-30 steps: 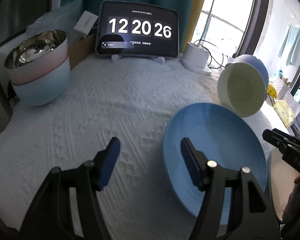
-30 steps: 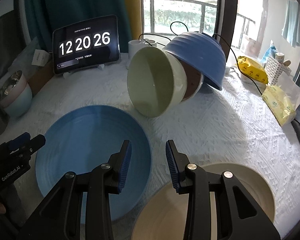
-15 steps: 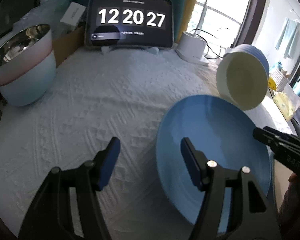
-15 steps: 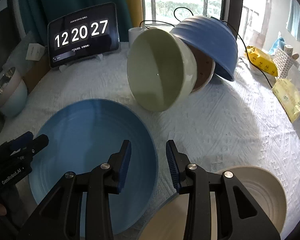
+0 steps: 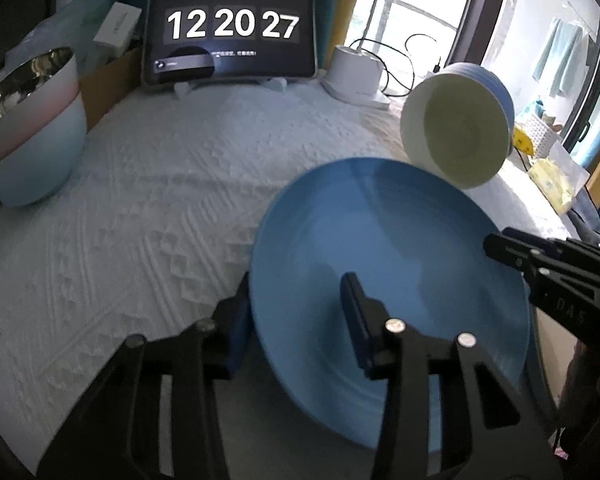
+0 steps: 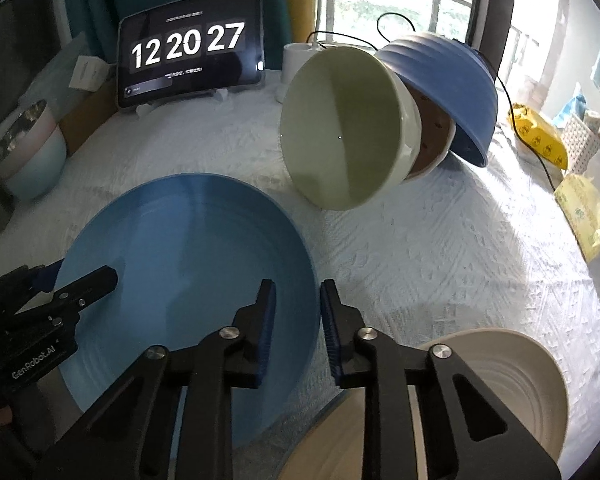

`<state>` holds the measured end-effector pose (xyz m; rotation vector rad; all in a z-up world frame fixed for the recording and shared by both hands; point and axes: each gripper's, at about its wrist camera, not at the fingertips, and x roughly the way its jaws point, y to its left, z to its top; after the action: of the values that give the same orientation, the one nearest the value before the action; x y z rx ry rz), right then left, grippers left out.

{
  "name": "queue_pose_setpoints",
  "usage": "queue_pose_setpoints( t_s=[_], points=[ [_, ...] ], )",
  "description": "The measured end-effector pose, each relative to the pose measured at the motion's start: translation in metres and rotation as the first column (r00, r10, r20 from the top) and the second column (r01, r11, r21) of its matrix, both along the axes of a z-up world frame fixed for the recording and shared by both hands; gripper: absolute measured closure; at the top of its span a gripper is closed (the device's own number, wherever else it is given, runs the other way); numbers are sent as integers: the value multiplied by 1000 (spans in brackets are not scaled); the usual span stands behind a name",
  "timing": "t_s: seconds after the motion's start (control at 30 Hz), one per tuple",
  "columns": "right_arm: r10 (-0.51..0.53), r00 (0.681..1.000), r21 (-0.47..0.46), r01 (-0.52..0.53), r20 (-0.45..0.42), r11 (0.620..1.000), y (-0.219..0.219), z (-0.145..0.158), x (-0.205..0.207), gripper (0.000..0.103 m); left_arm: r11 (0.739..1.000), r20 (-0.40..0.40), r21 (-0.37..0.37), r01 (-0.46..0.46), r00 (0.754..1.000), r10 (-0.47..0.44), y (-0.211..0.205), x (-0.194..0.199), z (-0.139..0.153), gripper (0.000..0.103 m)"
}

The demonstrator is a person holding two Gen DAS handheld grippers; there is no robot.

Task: Organize plates and bowls

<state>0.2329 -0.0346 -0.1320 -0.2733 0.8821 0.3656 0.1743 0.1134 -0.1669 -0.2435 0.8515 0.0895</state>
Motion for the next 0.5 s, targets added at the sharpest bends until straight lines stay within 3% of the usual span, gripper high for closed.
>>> queue_pose_setpoints(
  t_s=[0.5],
  points=[
    [-15, 999, 60, 12, 49, 998, -13, 22, -19, 79, 1000, 63, 16, 5, 998, -6, -7, -22, 24, 62]
  ],
)
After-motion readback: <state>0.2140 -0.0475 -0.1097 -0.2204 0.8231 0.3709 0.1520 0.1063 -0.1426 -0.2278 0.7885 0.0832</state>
